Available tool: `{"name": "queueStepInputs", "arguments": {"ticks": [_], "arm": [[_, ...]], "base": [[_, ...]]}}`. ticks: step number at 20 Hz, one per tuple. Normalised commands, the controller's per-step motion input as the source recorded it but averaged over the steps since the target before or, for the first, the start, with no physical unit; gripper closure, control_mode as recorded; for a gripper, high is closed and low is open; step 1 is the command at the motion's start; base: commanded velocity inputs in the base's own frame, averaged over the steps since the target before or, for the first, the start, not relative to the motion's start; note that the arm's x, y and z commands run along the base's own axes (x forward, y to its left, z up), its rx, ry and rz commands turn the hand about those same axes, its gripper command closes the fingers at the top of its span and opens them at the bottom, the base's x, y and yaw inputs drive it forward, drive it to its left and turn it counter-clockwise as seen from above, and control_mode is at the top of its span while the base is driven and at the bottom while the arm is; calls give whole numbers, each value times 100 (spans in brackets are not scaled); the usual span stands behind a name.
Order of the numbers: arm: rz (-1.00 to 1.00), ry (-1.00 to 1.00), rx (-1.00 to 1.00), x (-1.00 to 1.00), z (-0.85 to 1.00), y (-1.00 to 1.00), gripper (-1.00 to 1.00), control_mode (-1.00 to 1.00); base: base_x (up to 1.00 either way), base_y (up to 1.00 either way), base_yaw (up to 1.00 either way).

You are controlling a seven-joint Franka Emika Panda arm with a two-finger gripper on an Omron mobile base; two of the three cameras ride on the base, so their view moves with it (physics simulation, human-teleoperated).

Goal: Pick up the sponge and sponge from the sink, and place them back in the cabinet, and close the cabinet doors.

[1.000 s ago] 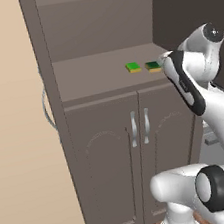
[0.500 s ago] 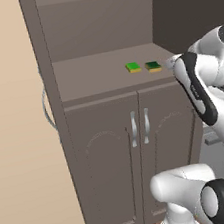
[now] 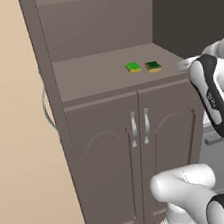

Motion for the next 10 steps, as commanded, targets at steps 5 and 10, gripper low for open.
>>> {"name": "queueStepInputs", "arguments": {"ticks": [5, 10], "arm": [[1, -10, 0, -45, 5, -5, -100, -100], [0, -15, 0, -60, 0, -5, -100, -100]], "base": [[0, 0, 0], [0, 0, 0]]}}
